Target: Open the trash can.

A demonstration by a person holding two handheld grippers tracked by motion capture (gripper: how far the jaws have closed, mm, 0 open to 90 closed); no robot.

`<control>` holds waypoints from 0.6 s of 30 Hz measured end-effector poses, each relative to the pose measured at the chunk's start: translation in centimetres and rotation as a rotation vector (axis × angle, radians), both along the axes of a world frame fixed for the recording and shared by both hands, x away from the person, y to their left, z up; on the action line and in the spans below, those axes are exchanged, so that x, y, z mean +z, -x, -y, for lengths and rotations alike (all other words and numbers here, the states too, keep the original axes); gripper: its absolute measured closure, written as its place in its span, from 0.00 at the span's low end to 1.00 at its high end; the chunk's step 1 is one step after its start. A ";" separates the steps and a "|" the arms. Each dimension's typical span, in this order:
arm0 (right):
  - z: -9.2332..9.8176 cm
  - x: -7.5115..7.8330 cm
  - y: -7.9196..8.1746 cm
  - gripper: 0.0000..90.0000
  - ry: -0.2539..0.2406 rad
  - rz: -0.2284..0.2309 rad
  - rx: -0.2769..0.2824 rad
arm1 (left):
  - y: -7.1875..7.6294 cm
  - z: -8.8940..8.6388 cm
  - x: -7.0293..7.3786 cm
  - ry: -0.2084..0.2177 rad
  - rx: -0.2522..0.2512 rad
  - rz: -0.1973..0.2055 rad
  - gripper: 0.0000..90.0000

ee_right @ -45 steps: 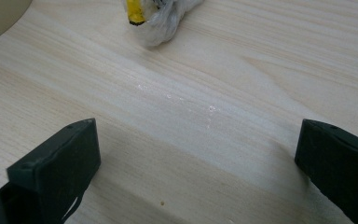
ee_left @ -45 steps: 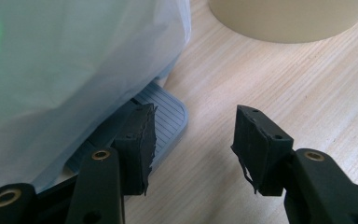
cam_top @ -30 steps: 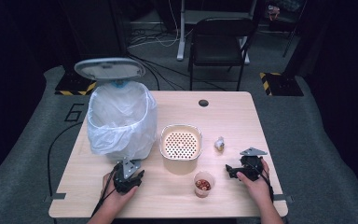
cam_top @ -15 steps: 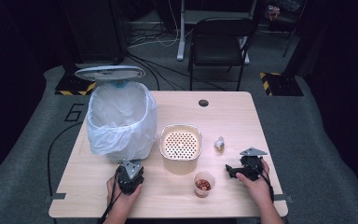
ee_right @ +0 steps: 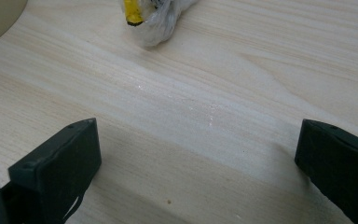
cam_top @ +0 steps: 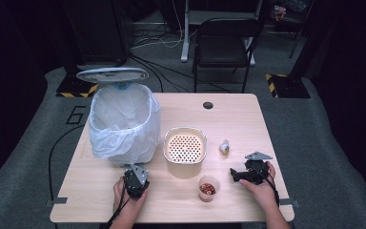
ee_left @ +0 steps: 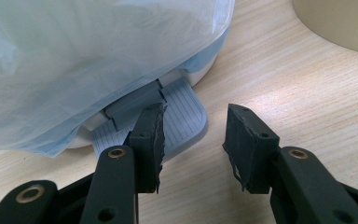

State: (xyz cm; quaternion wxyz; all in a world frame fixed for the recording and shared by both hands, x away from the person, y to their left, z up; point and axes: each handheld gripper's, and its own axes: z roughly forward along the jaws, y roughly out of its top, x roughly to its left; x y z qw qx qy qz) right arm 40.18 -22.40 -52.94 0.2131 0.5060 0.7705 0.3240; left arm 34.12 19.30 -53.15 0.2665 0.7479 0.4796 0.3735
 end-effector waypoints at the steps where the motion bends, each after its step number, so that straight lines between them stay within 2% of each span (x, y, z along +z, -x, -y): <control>1: 0.0 0.0 0.0 0.00 -0.002 -0.002 -0.001 | 0.0 0.0 0.0 -0.002 0.000 -0.001 0.63; 6: -0.3 0.1 0.1 0.02 -0.009 -0.005 -0.026 | 0.0 0.0 0.0 -0.003 0.003 -0.001 0.63; 10: -0.4 0.5 0.3 0.18 -0.009 -0.007 -0.023 | 0.0 0.1 0.0 -0.005 0.006 0.003 0.64; 13: -0.5 0.8 0.3 0.23 -0.007 -0.022 -0.029 | 0.0 0.1 0.0 -0.007 0.009 0.001 0.64; 16: -0.5 1.0 0.4 0.25 -0.010 -0.019 -0.028 | 0.0 0.2 0.0 -0.012 0.013 0.003 0.64; 18: -0.6 1.7 0.6 0.28 -0.012 -0.010 -0.048 | 0.1 0.3 0.0 -0.022 0.017 0.000 0.66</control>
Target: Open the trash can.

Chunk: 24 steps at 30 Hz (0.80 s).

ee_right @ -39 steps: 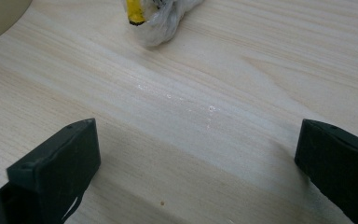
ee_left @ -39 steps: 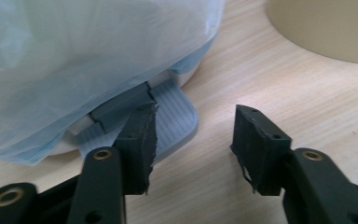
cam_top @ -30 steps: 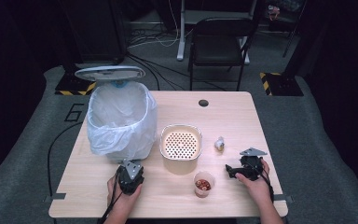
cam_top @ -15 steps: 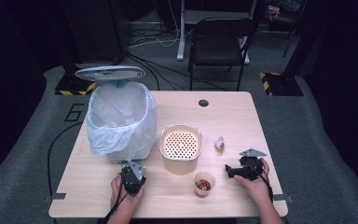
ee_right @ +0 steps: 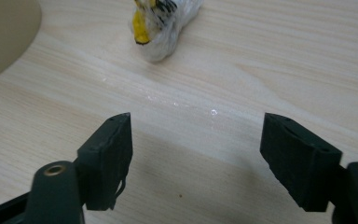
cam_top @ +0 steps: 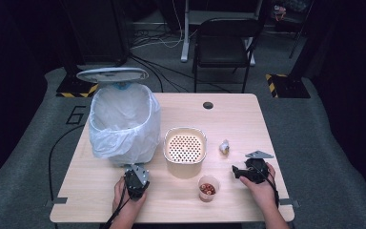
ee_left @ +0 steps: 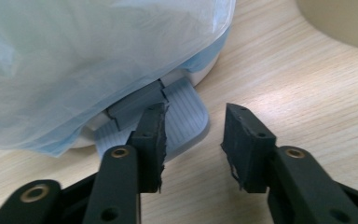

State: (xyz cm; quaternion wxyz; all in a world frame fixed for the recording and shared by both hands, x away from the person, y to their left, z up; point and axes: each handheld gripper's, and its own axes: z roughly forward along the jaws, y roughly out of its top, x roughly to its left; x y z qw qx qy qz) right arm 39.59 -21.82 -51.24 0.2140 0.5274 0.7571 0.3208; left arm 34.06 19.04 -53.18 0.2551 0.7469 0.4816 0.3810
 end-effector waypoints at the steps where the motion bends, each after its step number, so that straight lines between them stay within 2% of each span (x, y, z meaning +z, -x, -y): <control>1: 0.0 0.3 0.1 0.32 0.000 0.002 0.005 | 0.0 0.1 0.0 -0.024 0.003 0.004 0.68; 2: 0.0 0.3 0.1 0.32 0.000 0.002 0.005 | 0.0 0.4 -0.2 -0.039 0.016 0.017 0.68; 3: -0.1 0.9 0.1 0.35 -0.029 0.011 -0.001 | 0.0 0.4 -0.1 -0.052 0.015 0.012 0.70; 4: -0.2 1.2 0.1 0.35 -0.037 0.014 -0.002 | 0.0 0.4 -0.2 -0.050 0.014 0.017 0.70; 8: -0.5 1.8 0.0 0.36 -0.023 0.036 0.019 | 0.0 0.4 -0.2 -0.042 0.017 0.018 0.70; 12: -1.1 2.5 -0.7 0.37 -0.030 0.065 0.033 | 0.0 0.1 -0.1 -0.032 0.001 0.014 0.69; 16: -1.4 2.8 -1.4 0.37 -0.033 0.074 0.042 | 0.0 0.1 -0.1 -0.029 0.001 0.013 0.69; 21: -2.2 3.1 -2.5 0.38 -0.043 0.069 0.026 | 0.1 0.1 -0.1 -0.030 0.002 0.007 0.69; 24: -2.7 3.2 -3.2 0.40 -0.030 0.077 0.030 | 0.1 0.1 -0.1 -0.030 0.002 0.009 0.69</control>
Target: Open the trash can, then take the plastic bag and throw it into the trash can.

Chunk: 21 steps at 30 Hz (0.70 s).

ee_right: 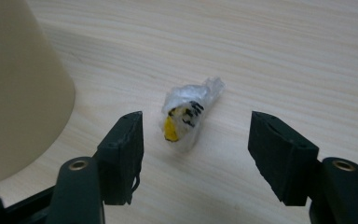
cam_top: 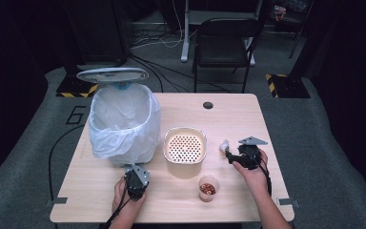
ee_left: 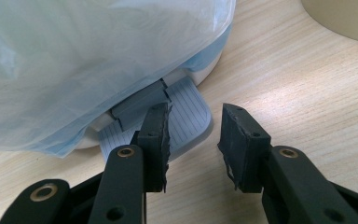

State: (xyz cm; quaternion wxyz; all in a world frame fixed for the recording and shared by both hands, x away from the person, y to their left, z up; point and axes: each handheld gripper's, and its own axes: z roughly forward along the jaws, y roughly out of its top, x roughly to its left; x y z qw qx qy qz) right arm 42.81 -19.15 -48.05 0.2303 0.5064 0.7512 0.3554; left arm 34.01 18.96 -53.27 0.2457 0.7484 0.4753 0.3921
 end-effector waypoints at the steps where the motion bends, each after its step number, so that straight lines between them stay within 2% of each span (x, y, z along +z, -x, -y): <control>1: -0.1 0.0 -0.1 0.40 -0.001 0.000 0.003 | 0.0 0.0 0.0 0.001 -0.001 -0.003 0.69; 5: -0.9 0.0 -0.9 0.41 0.027 0.023 0.008 | 0.0 0.0 0.0 0.000 -0.001 0.000 0.69; 12: -1.6 -0.6 -2.2 0.47 0.024 0.023 0.002 | 0.0 0.0 0.0 0.002 -0.002 -0.004 0.69; 18: -1.8 -1.2 -2.4 0.54 0.040 0.038 0.007 | 0.0 0.0 0.0 -0.002 0.000 0.003 0.69; 21: -1.9 -1.6 -2.4 0.57 0.026 0.026 -0.007 | 0.0 0.0 0.0 -0.002 0.000 0.002 0.69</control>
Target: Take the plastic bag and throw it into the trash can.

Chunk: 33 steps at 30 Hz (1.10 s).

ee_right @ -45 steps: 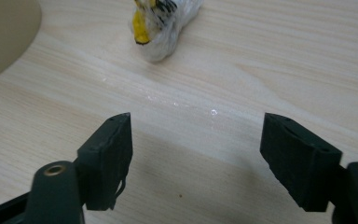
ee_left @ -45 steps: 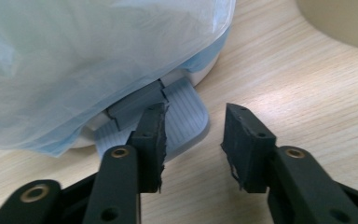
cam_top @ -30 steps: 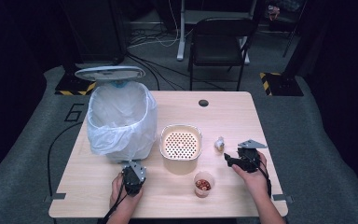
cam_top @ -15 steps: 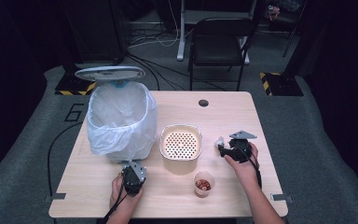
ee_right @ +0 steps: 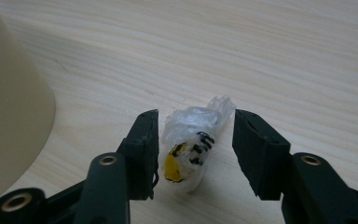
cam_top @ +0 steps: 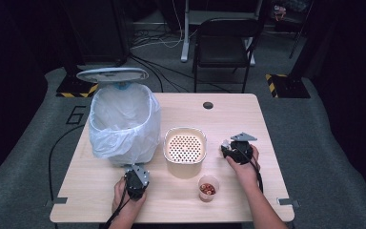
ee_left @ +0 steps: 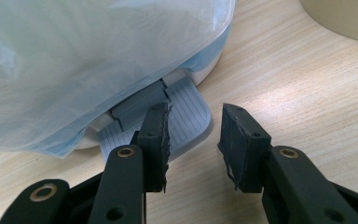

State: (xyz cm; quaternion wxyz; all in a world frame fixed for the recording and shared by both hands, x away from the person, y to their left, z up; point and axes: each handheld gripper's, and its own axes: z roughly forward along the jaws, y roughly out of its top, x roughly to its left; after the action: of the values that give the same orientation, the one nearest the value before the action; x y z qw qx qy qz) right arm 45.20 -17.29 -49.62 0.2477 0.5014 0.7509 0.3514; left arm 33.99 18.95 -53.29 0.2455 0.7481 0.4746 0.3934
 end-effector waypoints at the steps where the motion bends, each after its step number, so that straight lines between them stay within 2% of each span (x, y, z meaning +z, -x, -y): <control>1: 0.1 -0.2 -0.1 0.58 0.007 -0.002 0.016 | 0.0 0.0 0.0 0.001 -0.001 0.000 0.69; 9: 0.1 -1.2 -0.3 0.71 0.001 -0.034 0.002 | 0.0 0.0 0.0 0.002 -0.004 0.002 0.69; 12: 0.2 -1.3 -0.4 0.76 0.000 -0.041 0.019 | 0.0 0.0 0.0 -0.001 -0.003 0.000 0.69; 16: 0.2 -1.2 -0.3 0.80 0.003 -0.037 0.035 | 0.0 0.0 0.0 -0.002 -0.005 0.001 0.69; 17: 0.0 -1.1 -0.2 0.80 -0.011 -0.040 0.026 | 0.0 0.0 0.0 0.000 -0.002 0.000 0.69; 19: 0.1 -0.8 -0.1 0.80 -0.012 -0.042 0.045 | 0.0 0.0 0.0 0.003 -0.005 0.003 0.69; 26: 0.0 1.2 0.7 0.80 -0.015 -0.038 0.069 | 0.0 0.0 0.0 0.004 -0.006 0.000 0.69; 33: 0.0 5.2 1.1 0.80 -0.027 0.000 0.115 | 0.0 0.0 0.0 0.004 -0.004 0.003 0.69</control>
State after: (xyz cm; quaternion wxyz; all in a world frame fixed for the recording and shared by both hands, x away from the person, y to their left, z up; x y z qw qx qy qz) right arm 44.08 -17.27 -44.38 0.2204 0.4608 0.7735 0.3751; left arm 33.99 18.98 -53.32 0.2483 0.7482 0.4733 0.3931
